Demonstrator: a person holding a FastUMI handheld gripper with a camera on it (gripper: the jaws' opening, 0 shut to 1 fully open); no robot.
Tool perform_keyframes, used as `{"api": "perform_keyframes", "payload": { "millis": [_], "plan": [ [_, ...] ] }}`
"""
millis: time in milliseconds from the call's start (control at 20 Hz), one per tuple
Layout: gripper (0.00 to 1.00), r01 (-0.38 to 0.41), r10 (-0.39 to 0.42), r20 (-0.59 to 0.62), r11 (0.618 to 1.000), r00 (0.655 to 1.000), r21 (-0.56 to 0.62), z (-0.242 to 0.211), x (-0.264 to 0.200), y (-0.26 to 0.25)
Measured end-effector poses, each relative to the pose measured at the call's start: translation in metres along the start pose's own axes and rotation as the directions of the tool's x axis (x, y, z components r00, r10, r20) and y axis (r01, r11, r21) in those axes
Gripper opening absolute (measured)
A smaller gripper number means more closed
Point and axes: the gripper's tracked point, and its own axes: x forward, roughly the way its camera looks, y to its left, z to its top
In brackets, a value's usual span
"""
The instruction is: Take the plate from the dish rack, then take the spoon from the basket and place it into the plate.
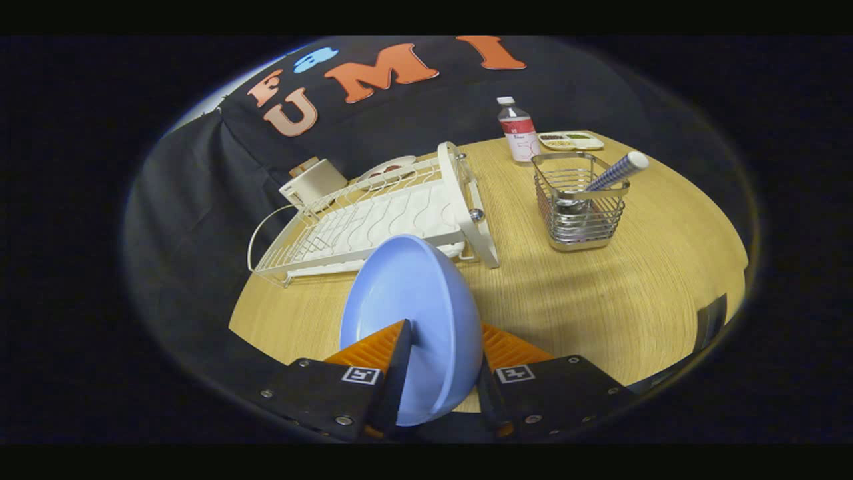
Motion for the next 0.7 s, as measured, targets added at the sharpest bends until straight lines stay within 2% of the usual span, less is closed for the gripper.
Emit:
{"api": "perform_keyframes", "payload": {
  "millis": [100,400,500,600,700],
  "plan": [
    [0.55,0.004,-0.004,0.008,1.000,1.000,0.004,-0.002,0.003,-0.001],
    [0.61,0.027,-0.029,0.036,0.999,0.999,0.037,-0.004,0.009,-0.009],
    [0.65,0.076,-0.077,0.049,0.997,0.996,0.019,-0.005,0.011,-0.019],
    [0.66,0.182,-0.179,0.077,0.983,0.981,-0.034,-0.001,0.014,-0.040],
    [0.66,0.183,-0.180,0.097,0.983,0.979,-0.028,0.003,0.012,-0.041]
  ]
}}
